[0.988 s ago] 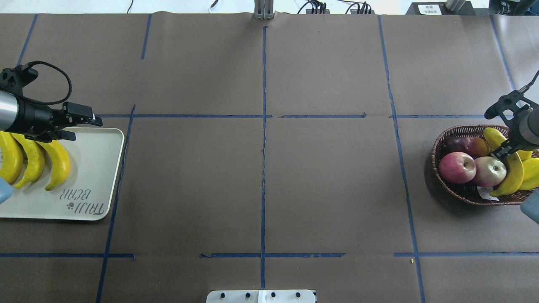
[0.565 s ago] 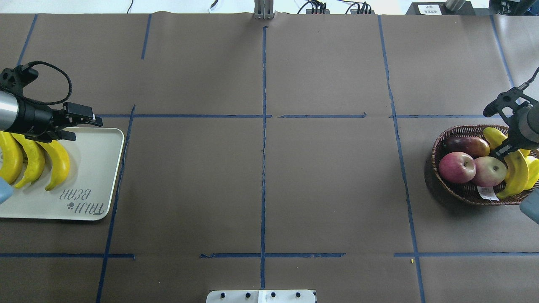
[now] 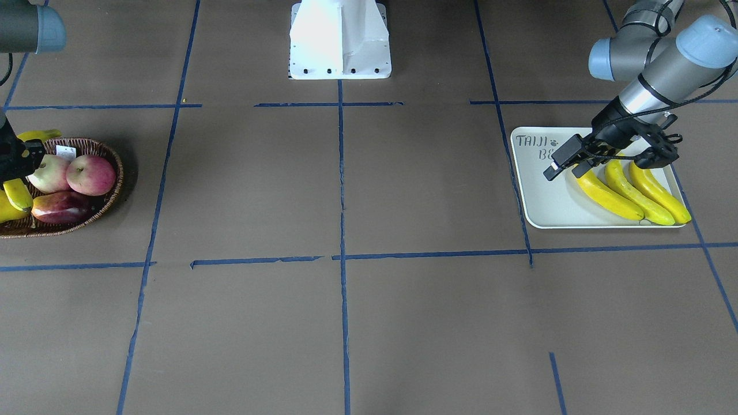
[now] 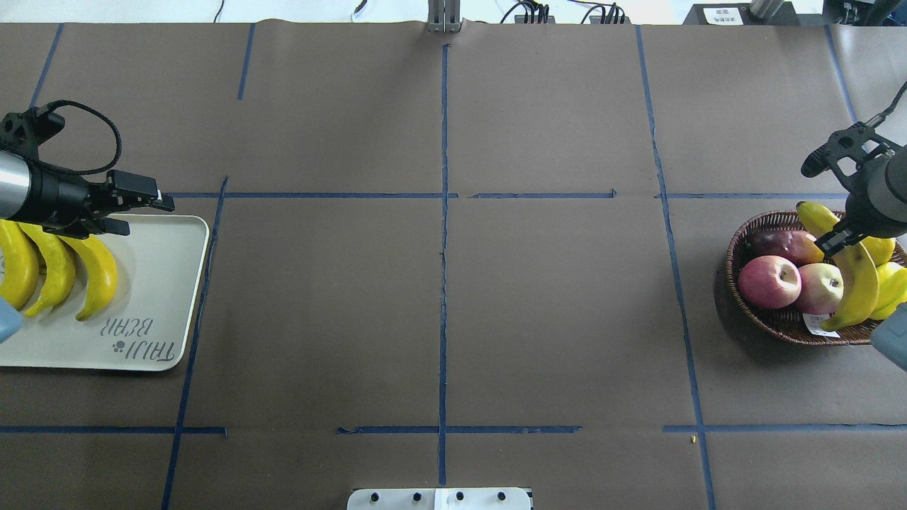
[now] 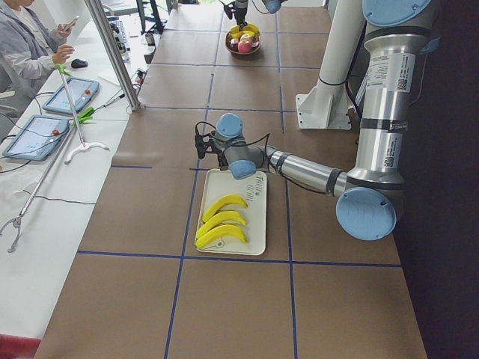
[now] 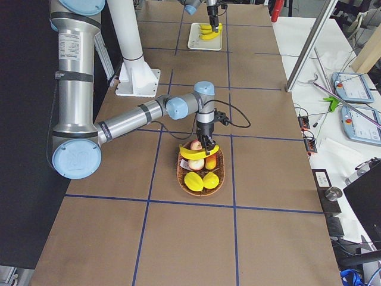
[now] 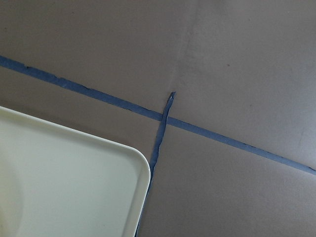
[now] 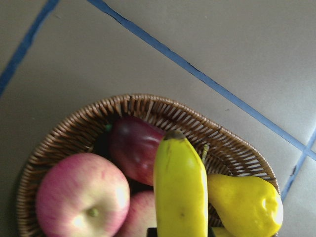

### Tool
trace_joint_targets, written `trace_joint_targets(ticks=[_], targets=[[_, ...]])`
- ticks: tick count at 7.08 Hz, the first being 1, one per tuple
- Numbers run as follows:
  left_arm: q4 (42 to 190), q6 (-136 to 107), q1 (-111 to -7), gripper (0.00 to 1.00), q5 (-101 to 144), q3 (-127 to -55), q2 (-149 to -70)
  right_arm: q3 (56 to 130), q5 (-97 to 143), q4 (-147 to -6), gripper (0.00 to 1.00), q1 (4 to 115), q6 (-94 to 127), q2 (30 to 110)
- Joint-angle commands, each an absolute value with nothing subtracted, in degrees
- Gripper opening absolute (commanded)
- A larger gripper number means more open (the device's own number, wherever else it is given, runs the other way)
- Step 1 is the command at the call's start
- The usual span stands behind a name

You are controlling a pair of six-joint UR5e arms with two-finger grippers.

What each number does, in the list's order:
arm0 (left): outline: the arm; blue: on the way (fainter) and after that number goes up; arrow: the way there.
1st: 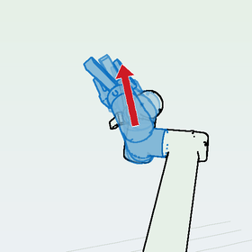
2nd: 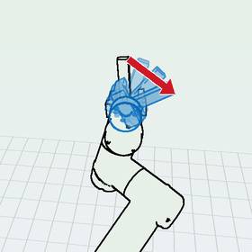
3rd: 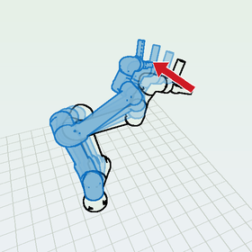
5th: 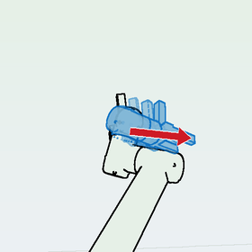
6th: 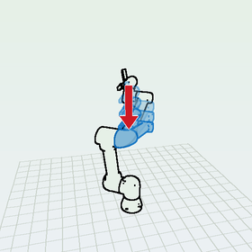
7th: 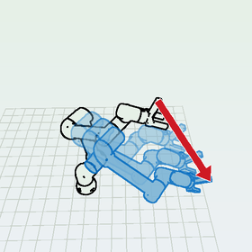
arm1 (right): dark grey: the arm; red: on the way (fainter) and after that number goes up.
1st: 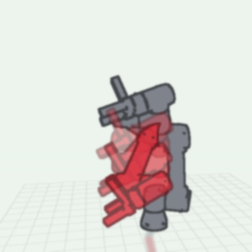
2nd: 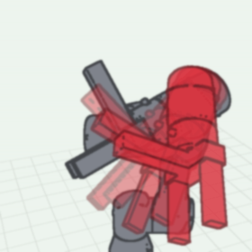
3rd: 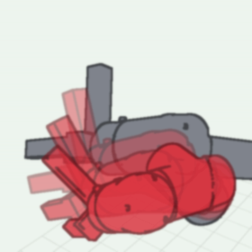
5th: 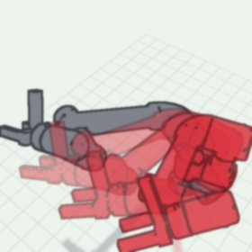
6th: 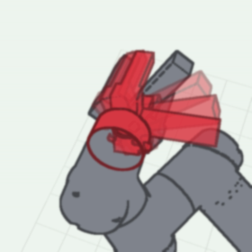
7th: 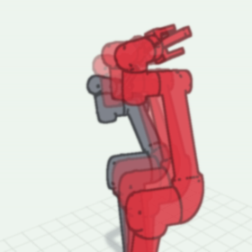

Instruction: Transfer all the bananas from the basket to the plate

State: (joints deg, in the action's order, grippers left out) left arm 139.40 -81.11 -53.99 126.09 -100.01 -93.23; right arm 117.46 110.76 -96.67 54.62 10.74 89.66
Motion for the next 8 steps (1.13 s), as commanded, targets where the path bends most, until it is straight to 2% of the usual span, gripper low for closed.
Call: trace_joint_targets(ticks=[1, 4, 6, 8], targets=[[139.4, -81.2, -53.5, 1.00, 126.2, -100.5, -96.7, 118.0, 117.2, -98.1, 0.02, 54.4, 17.8, 82.0], [139.6, -81.2, -51.3, 1.00, 126.4, -100.4, -104.3, 114.9, 122.9, -97.9, 0.02, 51.5, 32.1, 69.4], [141.0, -81.6, -46.6, 1.00, 126.2, -99.9, -112.1, 112.9, 122.8, -97.2, 0.02, 47.7, 36.1, 62.6], [141.1, -81.7, -46.1, 1.00, 126.2, -100.3, -114.4, 108.7, 122.3, -81.6, 0.02, 43.5, 38.4, 62.3]])
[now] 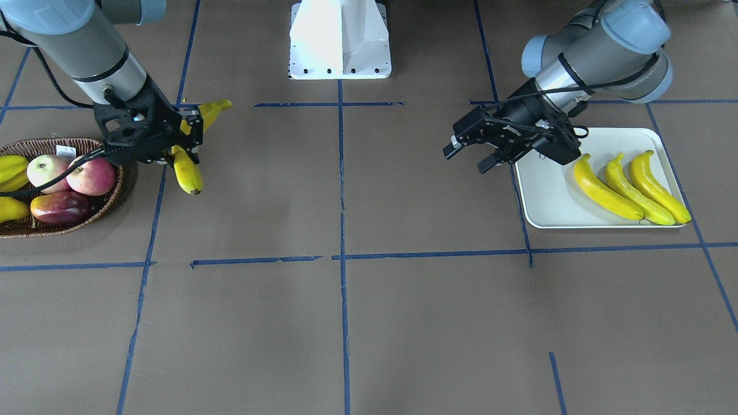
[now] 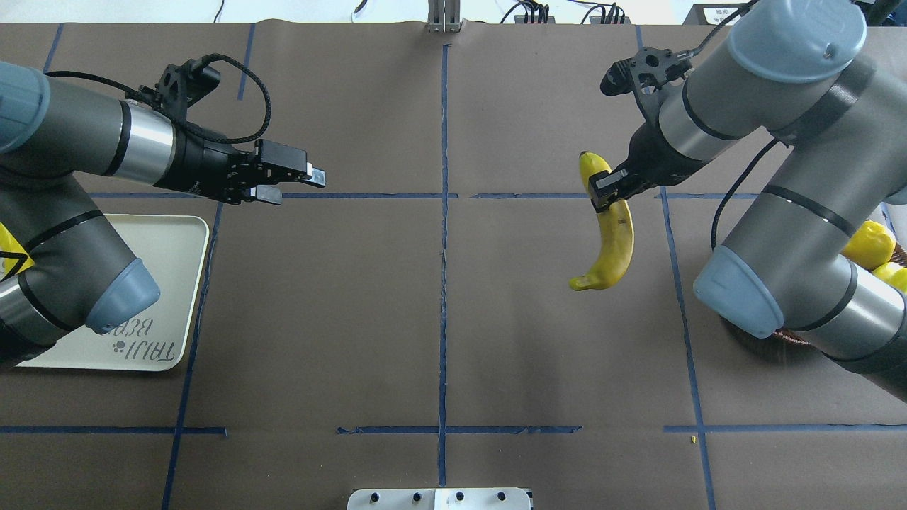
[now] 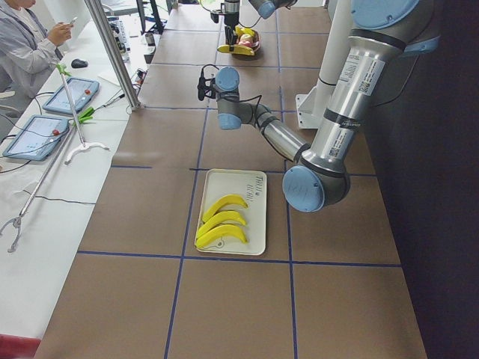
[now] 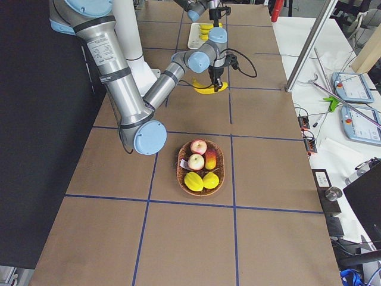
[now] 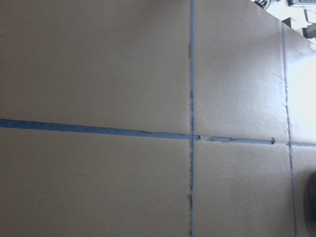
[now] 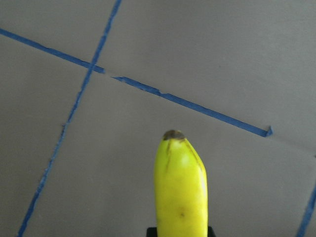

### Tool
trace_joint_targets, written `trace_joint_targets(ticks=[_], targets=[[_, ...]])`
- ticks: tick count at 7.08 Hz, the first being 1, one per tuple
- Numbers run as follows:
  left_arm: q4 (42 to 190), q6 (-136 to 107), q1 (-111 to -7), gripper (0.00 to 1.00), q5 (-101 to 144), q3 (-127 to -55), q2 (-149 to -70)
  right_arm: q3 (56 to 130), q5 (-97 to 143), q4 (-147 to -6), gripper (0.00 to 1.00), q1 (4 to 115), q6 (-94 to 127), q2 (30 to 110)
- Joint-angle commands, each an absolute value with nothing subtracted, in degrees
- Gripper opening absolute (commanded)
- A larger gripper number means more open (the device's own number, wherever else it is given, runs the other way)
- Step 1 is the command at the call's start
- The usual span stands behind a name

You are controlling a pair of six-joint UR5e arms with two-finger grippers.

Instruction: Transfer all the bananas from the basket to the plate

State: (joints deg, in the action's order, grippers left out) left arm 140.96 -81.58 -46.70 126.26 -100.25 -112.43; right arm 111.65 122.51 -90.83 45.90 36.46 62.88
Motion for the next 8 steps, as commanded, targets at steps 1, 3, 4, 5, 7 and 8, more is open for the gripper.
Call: trace_joint_targets(ticks=[1, 3, 4, 5, 7, 8], targets=[[141.2, -81.7, -45.9, 1.00, 125.9, -100.1, -114.9, 105.5, 121.8, -72.9, 0.02, 41.4, 45.2, 62.1], [142.9, -89.7, -43.7, 1.00, 119.7, -99.1, -117.6, 102.8, 117.9, -63.7, 0.02, 37.1, 54.9, 59.3], [146.0, -92.3, -39.7, 1.00, 110.0, -99.1, -117.9, 102.8, 113.5, -63.7, 0.01, 34.1, 60.2, 57.2], [147.1, -94.8, -37.6, 1.00, 104.7, -99.1, -117.9, 102.8, 111.9, -63.7, 0.01, 32.5, 63.1, 56.3], [147.1, -98.7, -37.4, 0.99, 103.6, -97.7, -118.6, 102.9, 110.4, -63.5, 0.01, 30.6, 67.0, 55.7], [147.1, -98.8, -37.4, 0.95, 103.6, -97.3, -118.7, 102.9, 109.6, -63.6, 0.00, 30.2, 67.7, 55.4]])
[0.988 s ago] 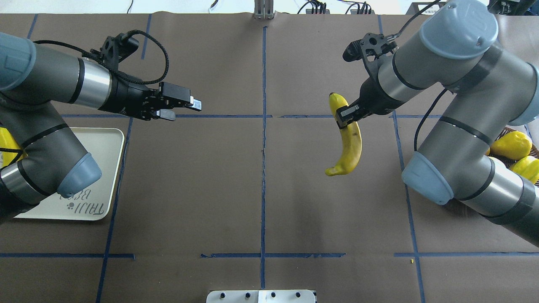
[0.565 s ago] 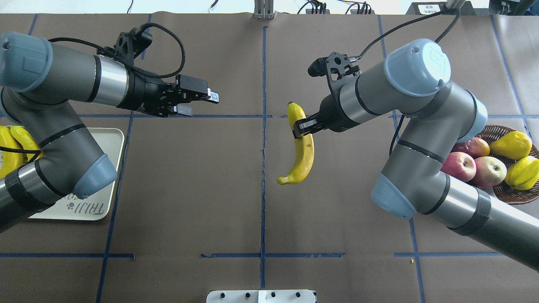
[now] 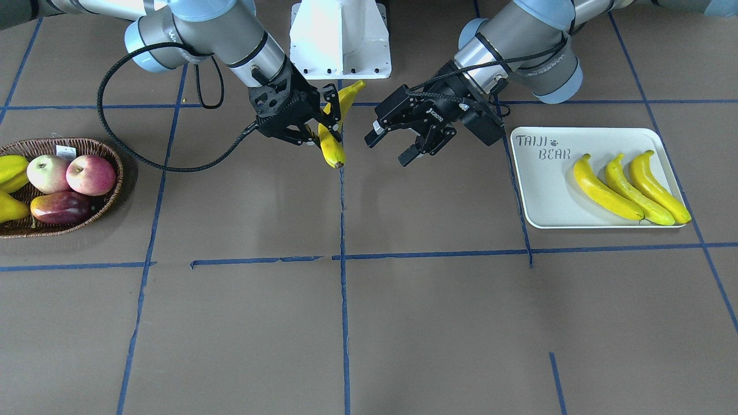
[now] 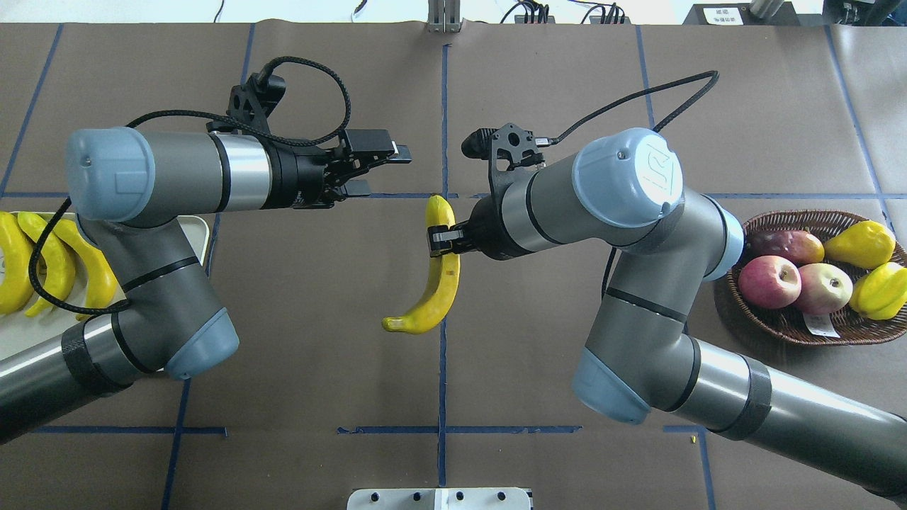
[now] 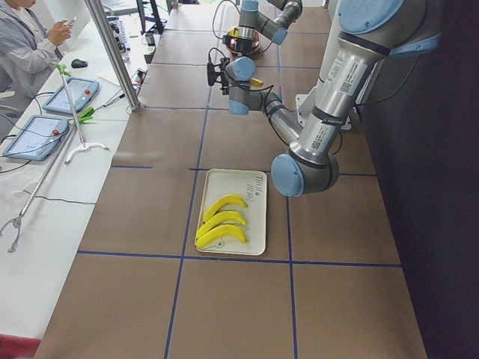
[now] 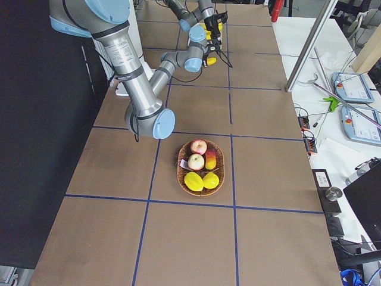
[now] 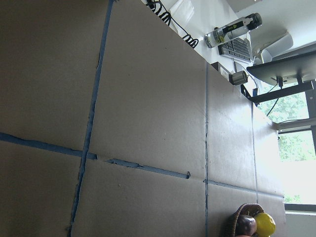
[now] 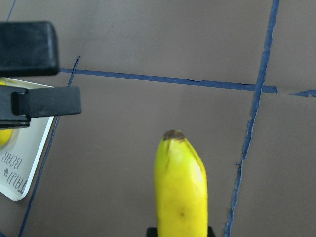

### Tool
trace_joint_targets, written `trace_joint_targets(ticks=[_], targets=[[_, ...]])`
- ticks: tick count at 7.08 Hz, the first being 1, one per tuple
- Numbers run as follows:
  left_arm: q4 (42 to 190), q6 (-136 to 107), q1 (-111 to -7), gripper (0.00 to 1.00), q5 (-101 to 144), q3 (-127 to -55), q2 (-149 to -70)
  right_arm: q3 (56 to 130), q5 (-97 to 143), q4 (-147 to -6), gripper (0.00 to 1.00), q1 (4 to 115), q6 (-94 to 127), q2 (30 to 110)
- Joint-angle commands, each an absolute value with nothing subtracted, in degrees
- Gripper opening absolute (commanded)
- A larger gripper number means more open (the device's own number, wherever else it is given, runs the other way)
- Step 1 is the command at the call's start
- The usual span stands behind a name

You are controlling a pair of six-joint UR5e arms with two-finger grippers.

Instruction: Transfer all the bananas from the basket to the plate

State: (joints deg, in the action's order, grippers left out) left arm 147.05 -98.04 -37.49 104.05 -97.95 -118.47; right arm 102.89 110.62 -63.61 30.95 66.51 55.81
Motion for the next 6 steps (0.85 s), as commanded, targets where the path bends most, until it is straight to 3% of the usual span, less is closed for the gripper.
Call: trace_joint_targets(ticks=[1, 6], targets=[[147.1, -98.9, -37.4, 0.95, 103.6, -97.3, -118.7, 102.8, 109.5, -63.8, 0.00, 30.0, 70.0, 54.4], [147.0, -98.9, -37.4, 0.96, 103.7, -97.2, -119.1, 97.1, 114.4, -67.0, 0.00, 32.1, 67.8, 48.9]])
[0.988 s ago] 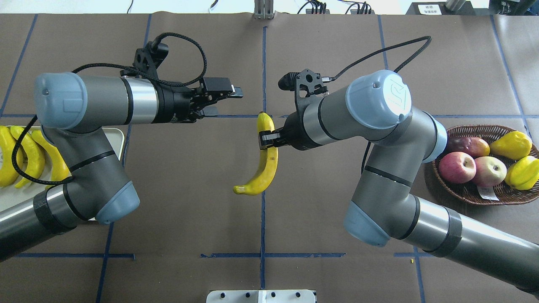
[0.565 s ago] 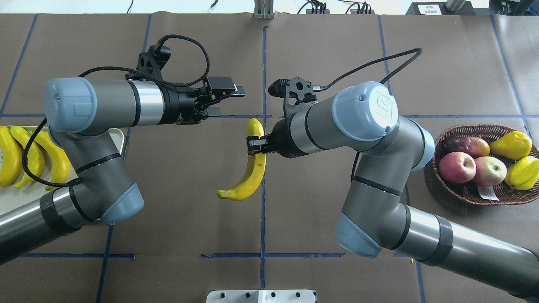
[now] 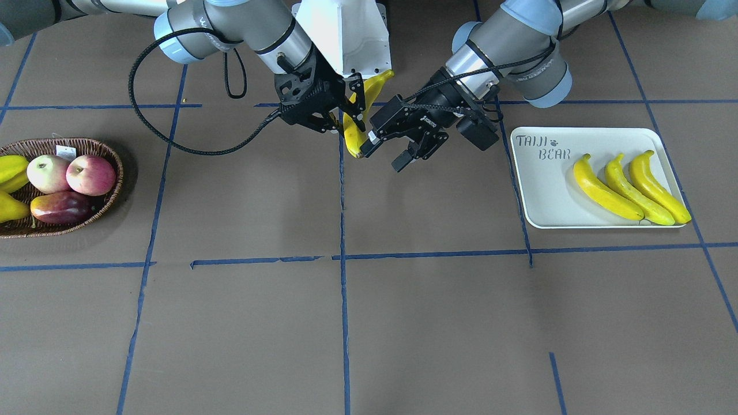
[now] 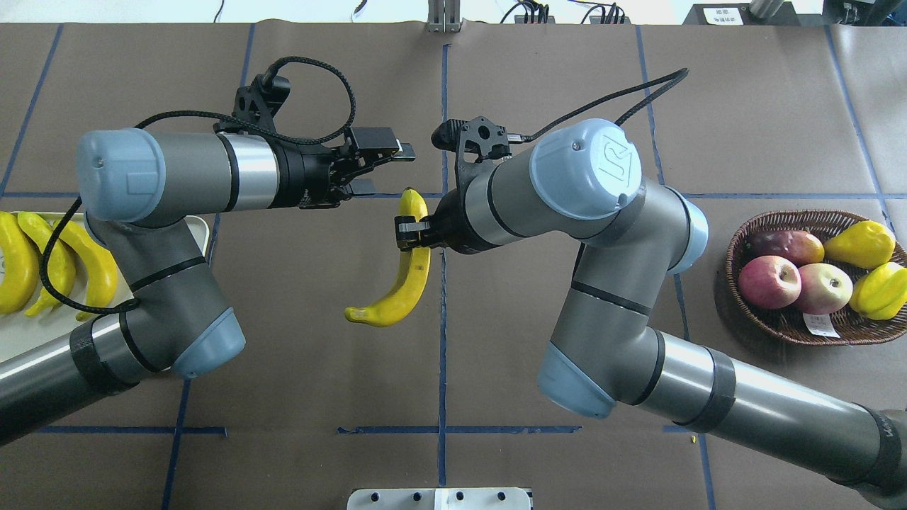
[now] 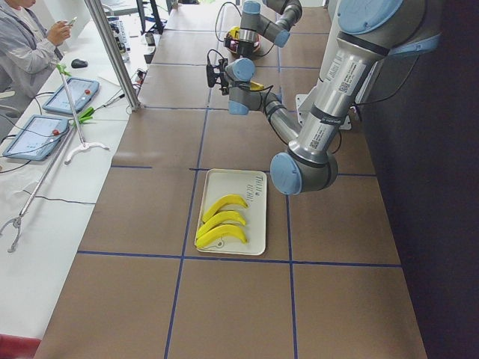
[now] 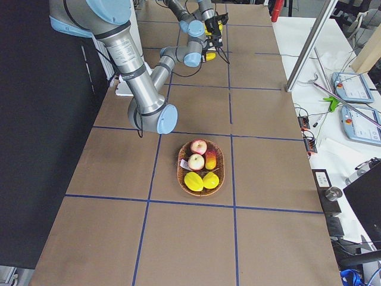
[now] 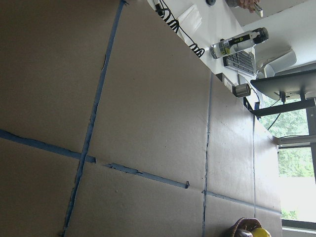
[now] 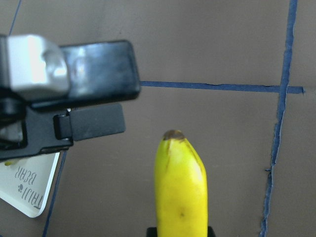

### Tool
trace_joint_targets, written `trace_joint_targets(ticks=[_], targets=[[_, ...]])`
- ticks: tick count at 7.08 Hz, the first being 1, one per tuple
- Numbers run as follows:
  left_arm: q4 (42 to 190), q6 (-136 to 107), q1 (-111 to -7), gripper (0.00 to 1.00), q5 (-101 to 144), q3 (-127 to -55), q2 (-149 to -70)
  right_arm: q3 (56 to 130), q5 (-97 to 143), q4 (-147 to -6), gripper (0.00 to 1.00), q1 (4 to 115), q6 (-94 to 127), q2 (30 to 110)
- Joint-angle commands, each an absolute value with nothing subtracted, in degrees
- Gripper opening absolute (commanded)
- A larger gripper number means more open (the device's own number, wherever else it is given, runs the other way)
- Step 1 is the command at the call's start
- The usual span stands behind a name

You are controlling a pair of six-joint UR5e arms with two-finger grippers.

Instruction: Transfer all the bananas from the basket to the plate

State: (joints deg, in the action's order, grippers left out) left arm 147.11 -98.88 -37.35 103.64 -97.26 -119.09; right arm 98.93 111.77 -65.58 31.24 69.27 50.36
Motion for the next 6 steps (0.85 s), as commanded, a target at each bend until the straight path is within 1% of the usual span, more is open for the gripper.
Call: trace_joint_targets(ticks=[1, 3, 5, 6], targets=[[147.0, -98.8, -37.3, 0.96, 103.8, -96.8, -119.1, 97.1, 115.3, -67.1, 0.00, 32.6, 66.9, 48.9], [147.0, -98.7, -36.6, 0.96, 103.8, -96.2, -119.0, 97.1, 120.0, -67.5, 0.00, 34.1, 66.7, 49.0], [147.0, -98.8, -36.2, 0.95, 103.9, -95.5, -119.2, 97.1, 119.8, -67.3, 0.00, 34.1, 66.6, 48.9], [147.0, -98.8, -35.8, 0.92, 103.9, -95.5, -119.5, 96.9, 119.7, -67.3, 0.00, 34.1, 65.8, 48.9]])
